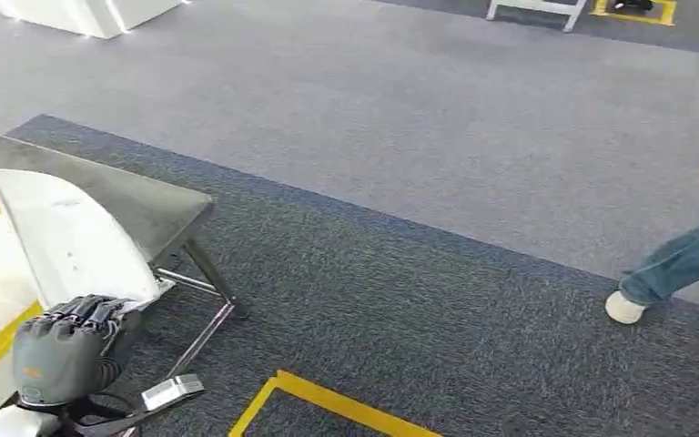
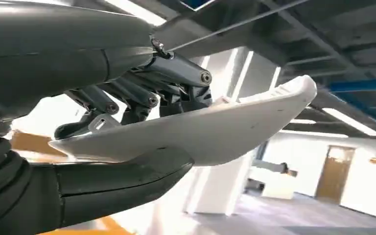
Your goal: Take the parts from the cabinet and place them on the table.
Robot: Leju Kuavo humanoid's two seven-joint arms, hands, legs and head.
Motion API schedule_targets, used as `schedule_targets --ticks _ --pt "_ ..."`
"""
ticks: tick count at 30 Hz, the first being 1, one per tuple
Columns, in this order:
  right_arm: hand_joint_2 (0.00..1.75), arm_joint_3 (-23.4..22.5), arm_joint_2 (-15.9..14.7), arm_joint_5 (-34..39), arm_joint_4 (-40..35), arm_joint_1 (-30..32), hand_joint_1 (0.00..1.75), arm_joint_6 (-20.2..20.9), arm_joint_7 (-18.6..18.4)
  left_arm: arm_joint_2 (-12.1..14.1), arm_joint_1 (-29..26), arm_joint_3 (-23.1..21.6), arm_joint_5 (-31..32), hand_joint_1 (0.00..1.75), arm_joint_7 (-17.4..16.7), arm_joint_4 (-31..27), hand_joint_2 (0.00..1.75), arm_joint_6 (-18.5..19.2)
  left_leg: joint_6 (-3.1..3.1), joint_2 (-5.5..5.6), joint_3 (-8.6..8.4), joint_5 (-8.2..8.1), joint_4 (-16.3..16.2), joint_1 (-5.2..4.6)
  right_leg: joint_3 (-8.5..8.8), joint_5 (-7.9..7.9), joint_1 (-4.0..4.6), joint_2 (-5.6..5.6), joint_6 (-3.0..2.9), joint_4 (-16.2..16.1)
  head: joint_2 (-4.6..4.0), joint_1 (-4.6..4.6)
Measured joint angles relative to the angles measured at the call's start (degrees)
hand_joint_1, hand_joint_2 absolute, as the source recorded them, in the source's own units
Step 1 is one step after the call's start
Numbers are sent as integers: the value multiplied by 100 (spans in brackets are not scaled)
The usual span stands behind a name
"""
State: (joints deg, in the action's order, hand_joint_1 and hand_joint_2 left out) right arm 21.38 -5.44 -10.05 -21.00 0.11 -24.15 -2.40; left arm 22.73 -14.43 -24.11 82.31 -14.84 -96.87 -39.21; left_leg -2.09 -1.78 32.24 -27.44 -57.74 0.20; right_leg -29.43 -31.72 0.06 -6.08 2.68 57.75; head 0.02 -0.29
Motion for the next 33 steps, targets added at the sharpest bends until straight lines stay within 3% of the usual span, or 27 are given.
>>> schedule_targets --ticks 1,2,4,5,6,7,8,9,10,11,13,14,16,17,18,19,20,21,23,24,25,26,29,30,31,32,33 --pt "0 0 0 -4 0 -2 0 8 7 4 31 0 0 175 2 0 175 0 -29 69 17 15 -1 12 -160 -223 -21 355 15 381 0 13" --pt "0 -4 -2 -4 0 8 0 15 7 -4 40 -2 -2 175 2 2 175 0 -38 137 27 21 -1 16 -388 -439 -32 516 31 869 -2 20" --pt "0 -7 -2 -2 2 47 0 30 -11 -4 34 -4 0 175 2 2 175 0 -43 306 41 24 -10 16 -848 -706 -31 593 46 1747 -2 16" --pt "0 -4 -2 -2 2 62 0 35 -11 -4 33 -4 0 175 2 2 175 0 -42 388 37 24 -12 16 -909 -626 -31 594 46 1791 0 16" --pt "0 -7 -2 -2 2 65 0 35 -9 -7 35 -4 0 175 2 2 175 0 -42 474 28 24 -15 16 -830 -401 -32 600 35 1560 0 16" --pt "0 -7 -2 -2 2 59 0 35 -9 -9 35 -4 0 175 2 2 175 0 -40 565 17 23 -19 17 -630 -75 -34 627 24 1056 -2 16" --pt "0 -11 -2 -4 2 55 0 35 -9 -9 35 -4 0 175 2 2 175 0 -33 640 7 18 -26 21 -398 221 -47 738 6 507 0 18" --pt "0 -18 -4 -4 2 53 0 35 -9 -11 38 -2 0 175 2 2 175 0 -17 700 12 11 -30 29 -251 359 -64 957 -8 117 0 20" --pt "0 -24 -2 -2 2 66 0 35 -9 -11 53 -2 -2 175 2 2 175 0 28 781 52 13 -73 1 -173 299 -95 1187 -28 4 0 7" --pt "0 -31 -2 -2 2 56 0 37 -9 -13 52 -2 0 175 2 2 175 0 56 844 108 30 -76 23 -71 232 -87 1120 -46 -72 -2 20" --pt "0 -37 -2 -2 2 48 0 35 -15 -11 24 -4 -2 175 2 2 175 0 150 987 144 90 -36 62 -104 244 -64 1017 -79 -49 0 14" --pt "0 -39 0 -7 2 45 0 35 -9 0 14 -2 -2 175 2 2 175 0 179 1054 156 89 -44 33 -92 277 -103 929 -133 -115 0 3" --pt "0 -44 2 -11 2 38 0 35 -4 15 32 -2 -2 175 5 2 175 0 234 430 302 -194 -396 4 -52 291 -106 769 -194 -154 -2 -46" --pt "0 -46 2 -17 2 51 0 35 -7 15 58 -2 -2 175 5 2 175 0 264 303 500 -423 -835 16 -50 283 -94 670 -208 -151 0 -47" --pt "0 -48 2 -26 2 64 0 37 -9 11 56 -2 -2 175 7 2 175 0 284 257 713 -625 -1298 32 -50 271 -82 582 -225 -148 0 -47" --pt "0 -55 2 -35 2 73 0 39 -9 13 47 -2 -2 175 9 7 175 0 301 248 894 -757 -1695 45 -51 264 -73 486 -231 -146 -2 -47" --pt "0 -59 2 -42 2 77 0 42 -9 13 42 -2 -2 175 11 11 175 0 311 248 945 -738 -1823 52 -46 259 -70 401 -233 -146 0 -47" --pt "0 -63 2 -50 2 73 0 42 -9 13 41 -2 -2 175 13 11 175 0 314 242 856 -582 -1663 53 -36 246 -69 320 -228 -145 0 -50" --pt "0 -79 2 -79 2 61 0 50 -9 15 41 4 -2 175 22 13 175 0 288 148 371 -87 -751 47 13 215 -69 176 -206 -144 0 -50" --pt "0 -83 4 -94 2 57 0 55 -9 17 42 5 -2 175 35 13 175 0 253 -81 109 95 -267 27 47 191 -60 122 -185 -144 -2 -50" --pt "0 -90 4 -103 2 57 0 57 -9 17 57 4 -2 175 39 15 175 0 218 -395 21 -23 -118 -62 56 168 -18 59 -154 -134 -2 -56" --pt "0 -92 4 -118 2 58 0 66 -9 17 81 7 -2 175 51 13 175 0 157 -353 35 -29 -57 -67 38 152 -3 8 -124 -112 0 -63" --pt "0 -116 4 -179 0 37 0 81 -18 17 38 13 -4 175 83 18 175 0 70 -139 89 -6 -43 -77 90 128 3 -230 -54 -133 0 -58" --pt "0 -127 2 -201 0 25 0 83 -18 17 35 15 -2 175 92 15 175 0 21 -74 67 28 -6 -23 35 4 -27 -83 20 -110 0 -52" --pt "0 -138 4 -214 0 20 0 89 -18 17 56 18 4 175 94 15 175 0 8 -10 75 33 -6 -18 -21 -137 -23 229 43 91 -2 -39" --pt "0 -140 4 -225 0 25 0 109 -17 11 65 18 9 175 96 15 175 0 -22 54 87 40 -9 -18 -205 -350 -29 434 44 524 -2 -34" --pt "0 -146 4 -238 0 40 0 122 -20 2 65 18 11 175 96 15 175 0 -32 129 96 42 -9 -18 -458 -567 -30 534 38 1055 0 -39"
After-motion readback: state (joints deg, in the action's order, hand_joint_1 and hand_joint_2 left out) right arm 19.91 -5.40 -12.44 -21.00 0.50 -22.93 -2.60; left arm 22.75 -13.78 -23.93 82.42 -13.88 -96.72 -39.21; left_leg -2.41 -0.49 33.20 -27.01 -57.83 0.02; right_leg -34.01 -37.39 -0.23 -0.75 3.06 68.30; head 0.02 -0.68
